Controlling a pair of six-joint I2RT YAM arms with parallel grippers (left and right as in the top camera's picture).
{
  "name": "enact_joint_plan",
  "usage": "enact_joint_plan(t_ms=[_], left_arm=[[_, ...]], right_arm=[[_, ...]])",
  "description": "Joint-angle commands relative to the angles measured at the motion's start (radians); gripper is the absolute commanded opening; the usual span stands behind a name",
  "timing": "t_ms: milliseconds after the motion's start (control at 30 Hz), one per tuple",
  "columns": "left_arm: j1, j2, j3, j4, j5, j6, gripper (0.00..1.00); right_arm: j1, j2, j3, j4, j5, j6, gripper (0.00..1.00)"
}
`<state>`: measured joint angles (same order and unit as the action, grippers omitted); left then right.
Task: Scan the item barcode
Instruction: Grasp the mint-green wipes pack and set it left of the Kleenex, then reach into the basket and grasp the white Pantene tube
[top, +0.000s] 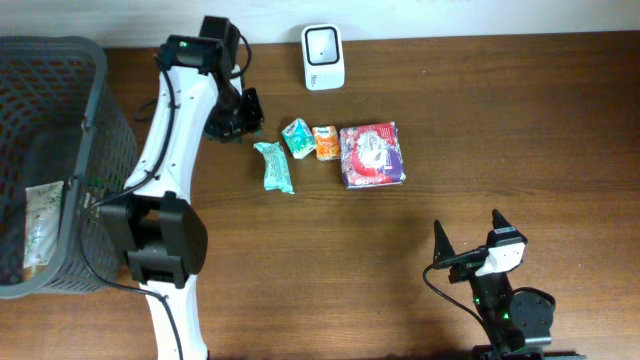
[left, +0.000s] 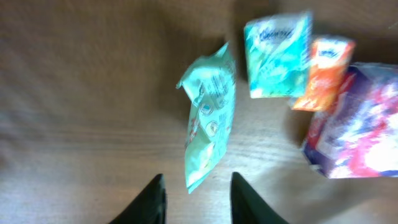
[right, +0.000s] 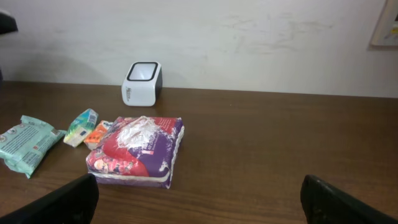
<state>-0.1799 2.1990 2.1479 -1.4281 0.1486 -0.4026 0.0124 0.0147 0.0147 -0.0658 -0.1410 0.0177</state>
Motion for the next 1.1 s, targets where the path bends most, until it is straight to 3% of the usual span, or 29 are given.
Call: enact_joint_plan(t_ms=[0,133,233,333,500,533,600,700,800,933,1067], left_arm=[[-0.058,0.014,-0.149,0.024,-0.014,0.016,0.29],[-0.113,0.014,-0.300,0.166,-0.015,0.015,0.27],[-0.119,0.015,-0.359,0.294,-0.016,0.015,0.36],[-0.117,0.018,-0.391,0.438,-0.129,0.015,0.38],[-0.114,0.019,-0.391,0.511,-0.164,0.015,0.38],[-0.108,0.018,-0.390,0.510,-0.165,0.015,0.39],[-0.090,0.018,-0.375,0.510,-0.169,0.016,0.52],[-0.037,0.016,-0.261,0.433,-0.157,0.016,0.54],[0.005,0.016,-0.089,0.298,-0.076,0.016,0.70],[0.034,0.016,0.165,0.095,-0.034,0.018,0.72],[0.037,0.016,0.397,-0.060,-0.043,0.096,0.72]], right_arm=[[-0.006,-0.006,-0.009,0.000,-0.006,-0.006,0.99],[-0.006,-0.006,-0.009,0.000,-0.006,-0.006,0.99],[-0.006,-0.006,-0.009,0.000,-0.006,-0.006,0.99],[-0.006,-0.006,-0.009,0.000,-0.006,-0.006,0.99],[-0.006,-0.006,-0.009,0.000,-0.006,-0.006,0.99],[-0.006,-0.006,-0.009,0.000,-0.006,-0.006,0.99],[-0.006,-0.006,-0.009,0.000,-0.006,-0.006,0.99],[-0.006,-0.006,-0.009,0.000,-0.006,-0.006,0.99],[-0.006,-0.006,-0.009,0.000,-0.006,-0.006,0.99],[-0.006,-0.006,-0.009,0.000,-0.006,-0.006,0.99],[-0.006,-0.006,-0.009,0.000,-0.006,-0.006,0.99]])
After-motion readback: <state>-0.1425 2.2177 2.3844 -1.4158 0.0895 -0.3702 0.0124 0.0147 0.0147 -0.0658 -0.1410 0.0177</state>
